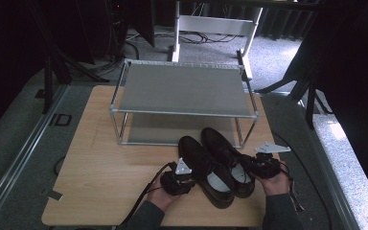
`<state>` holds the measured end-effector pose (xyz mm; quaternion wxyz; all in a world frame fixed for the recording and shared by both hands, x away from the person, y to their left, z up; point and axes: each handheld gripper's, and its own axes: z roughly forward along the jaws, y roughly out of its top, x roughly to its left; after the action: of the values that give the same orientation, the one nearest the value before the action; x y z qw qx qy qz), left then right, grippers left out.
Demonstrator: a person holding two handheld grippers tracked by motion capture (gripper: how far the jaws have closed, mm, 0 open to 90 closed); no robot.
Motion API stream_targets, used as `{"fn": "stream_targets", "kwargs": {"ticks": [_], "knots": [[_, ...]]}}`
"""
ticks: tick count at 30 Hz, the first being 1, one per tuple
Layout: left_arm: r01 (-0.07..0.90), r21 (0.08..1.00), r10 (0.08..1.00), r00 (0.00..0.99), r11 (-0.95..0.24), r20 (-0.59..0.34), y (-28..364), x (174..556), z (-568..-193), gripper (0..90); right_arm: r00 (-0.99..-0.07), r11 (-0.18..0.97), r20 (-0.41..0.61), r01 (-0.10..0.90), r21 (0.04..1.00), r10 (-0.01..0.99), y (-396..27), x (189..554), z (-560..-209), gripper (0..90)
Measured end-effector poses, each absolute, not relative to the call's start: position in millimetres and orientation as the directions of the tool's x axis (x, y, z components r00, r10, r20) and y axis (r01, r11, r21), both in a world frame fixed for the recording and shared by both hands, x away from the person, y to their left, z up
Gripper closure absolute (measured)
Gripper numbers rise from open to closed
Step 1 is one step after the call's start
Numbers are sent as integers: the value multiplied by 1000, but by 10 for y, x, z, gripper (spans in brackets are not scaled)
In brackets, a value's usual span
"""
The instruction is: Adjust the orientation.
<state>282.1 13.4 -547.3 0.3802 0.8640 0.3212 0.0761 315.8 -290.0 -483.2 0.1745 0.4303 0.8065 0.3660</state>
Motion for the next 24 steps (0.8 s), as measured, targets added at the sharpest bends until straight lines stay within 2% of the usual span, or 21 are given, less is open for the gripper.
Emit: {"fn": "stream_targets", "kwargs": {"ticks": [19,22,23,24], "knots": [[500,698,599,791,-512,-126,-45,2841,-5462,678,-580,373,42,576,728,814,-3094,3246,-4812,808],[484,703,586,802,-522,-117,-26,2830,-5481,650,-578,379,32,575,725,815,-3100,3237,-4806,716],[481,699,587,802,-528,-108,-24,2822,-5481,650,-578,379,32,575,725,815,-3100,3237,-4806,716],[478,700,587,803,-531,-102,-8,2808,-5473,630,-569,372,32,578,726,822,-3105,3207,-4797,663]]}}
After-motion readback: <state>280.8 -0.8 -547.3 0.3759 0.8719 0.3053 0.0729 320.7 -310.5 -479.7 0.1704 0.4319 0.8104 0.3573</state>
